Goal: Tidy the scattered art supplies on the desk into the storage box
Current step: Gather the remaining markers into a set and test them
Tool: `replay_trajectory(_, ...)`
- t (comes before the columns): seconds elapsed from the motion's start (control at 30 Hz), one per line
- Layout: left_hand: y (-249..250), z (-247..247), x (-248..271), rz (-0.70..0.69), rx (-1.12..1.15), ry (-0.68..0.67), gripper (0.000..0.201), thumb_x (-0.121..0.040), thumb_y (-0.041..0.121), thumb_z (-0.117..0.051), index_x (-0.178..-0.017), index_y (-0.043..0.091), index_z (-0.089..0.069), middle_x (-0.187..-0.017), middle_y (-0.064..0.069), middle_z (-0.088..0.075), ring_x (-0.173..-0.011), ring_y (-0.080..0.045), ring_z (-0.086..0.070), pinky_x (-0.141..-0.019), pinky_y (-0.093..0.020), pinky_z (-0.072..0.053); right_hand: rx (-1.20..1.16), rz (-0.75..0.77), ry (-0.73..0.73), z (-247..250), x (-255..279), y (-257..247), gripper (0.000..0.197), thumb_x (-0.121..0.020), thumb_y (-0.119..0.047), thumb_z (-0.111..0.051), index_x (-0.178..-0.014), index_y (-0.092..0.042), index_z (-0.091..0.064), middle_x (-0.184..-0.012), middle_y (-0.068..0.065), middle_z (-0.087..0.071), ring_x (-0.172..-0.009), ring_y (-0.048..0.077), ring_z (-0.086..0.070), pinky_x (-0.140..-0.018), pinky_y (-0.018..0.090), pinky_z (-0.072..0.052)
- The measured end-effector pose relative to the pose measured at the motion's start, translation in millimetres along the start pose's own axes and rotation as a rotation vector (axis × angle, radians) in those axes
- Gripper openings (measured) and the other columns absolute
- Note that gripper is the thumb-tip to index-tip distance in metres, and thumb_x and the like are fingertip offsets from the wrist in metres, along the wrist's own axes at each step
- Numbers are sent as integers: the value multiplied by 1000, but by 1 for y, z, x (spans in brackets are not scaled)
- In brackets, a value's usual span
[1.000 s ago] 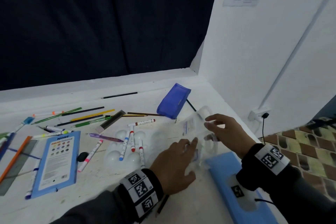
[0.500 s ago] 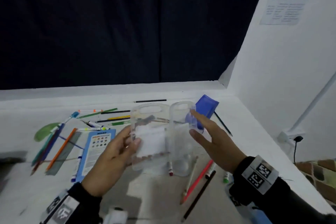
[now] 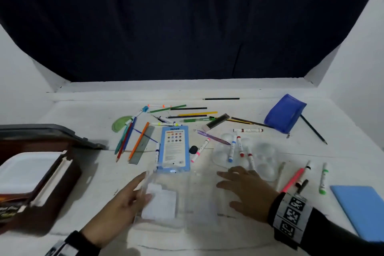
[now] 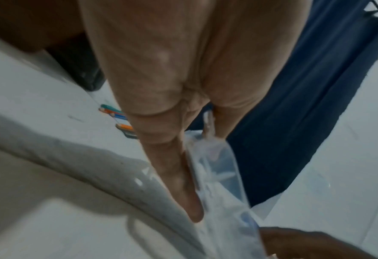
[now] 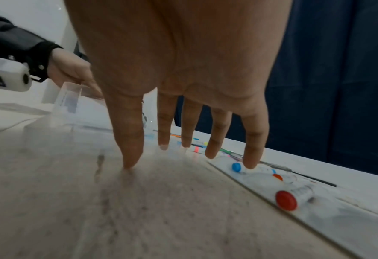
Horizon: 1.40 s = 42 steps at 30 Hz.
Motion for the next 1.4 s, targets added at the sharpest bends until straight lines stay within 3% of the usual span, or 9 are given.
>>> replay_trajectory(0.1,-17,20,1,21,-172,0,68,-87,17,-72,-143,34,-39,-100,-4,-72,-79,-11,-67,-67,-24,-52,44,-20,-8,-6,-3,-14,55,-94,-32,-53,-145,-40,-33,-162,-15,-5,-145,16,-14,-115,45,-21)
replay_trajectory(0.2,-30,39,-2,18,-339,15,87,-64,58,-84,-140,39,-46,-105,-4,-61,-77,-16,-62,-67,-30,-55,40,-55,10,-3,-4,-22,55,-92,-29,-54,-143,-40,-35,-161,-17,-7,-145,16,-16,-112,43,-23)
replay_trajectory(0.3,-30,47,-9,-12,-505,3,61,-72,48,-83,-125,35,-58,-104,-3,-54,-76,-15,-59,-62,-35,-58,-39,-100,21,1,-5,-26,52,-92,-27,-53,-140,-41,-39,-160,-19,-14,-143,11,-19,-113,42,-24)
replay_trajectory(0.5,4,52,-36,-79,-672,4,64,-70,74,-61,-128,49,-48,-115,9,-55,-90,-3,-60,-75,-13,-48,-175,-139,195,26,-22,-31,44,-95,-29,-52,-137,-39,-45,-146,-20,-42,-135,3,-34,-115,36,-29)
replay_trajectory(0.63,21,51,-76,-57,-778,49,52,-95,36,-61,-143,31,-44,-114,3,-57,-90,-7,-60,-79,-23,-49,-190,-180,266,47,-53,-28,43,-95,-29,-53,-137,-35,-47,-141,-13,-49,-131,8,-42,-111,38,-36)
replay_trajectory(0.8,31,42,-123,56,-841,12,37,-93,30,-62,-129,26,-51,-104,2,-68,-91,-12,-64,-70,-22,-50,-108,-212,235,55,-93,-20,36,-94,-25,-52,-131,-29,-53,-135,-6,-56,-124,15,-50,-103,40,-44)
replay_trajectory(1.0,33,45,-159,182,-904,-37,71,-84,27,-77,-145,19,-41,-124,-3,-64,-112,-19,-61,-93,-31,-49,46,-148,80,47,-129,-13,43,-94,-13,-47,-131,-34,-52,-127,-5,-59,-121,20,-51,-97,42,-46)
replay_trajectory(1.17,33,49,-163,225,-739,-18,59,-76,13,-84,-126,17,-54,-87,0,-76,-80,-15,-74,-75,-26,-56,200,-68,68,44,-141,-11,39,-94,-13,-52,-127,-32,-43,-122,-3,-58,-120,23,-46,-97,45,-41)
replay_trajectory(1.4,38,54,-156,160,-697,59,36,-76,9,-81,-103,24,-60,-87,2,-70,-75,-14,-69,-65,-24,-55,334,34,92,45,-137,-8,30,-95,-11,-52,-122,-24,-51,-118,-1,-60,-115,22,-50,-92,37,-41)
Point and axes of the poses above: each hand's wrist, its own x-axis away from the middle knuckle, its own z-axis out of the back of the hand, y = z × x, the point moved 3 cm from there along -x, towards the middle knuckle
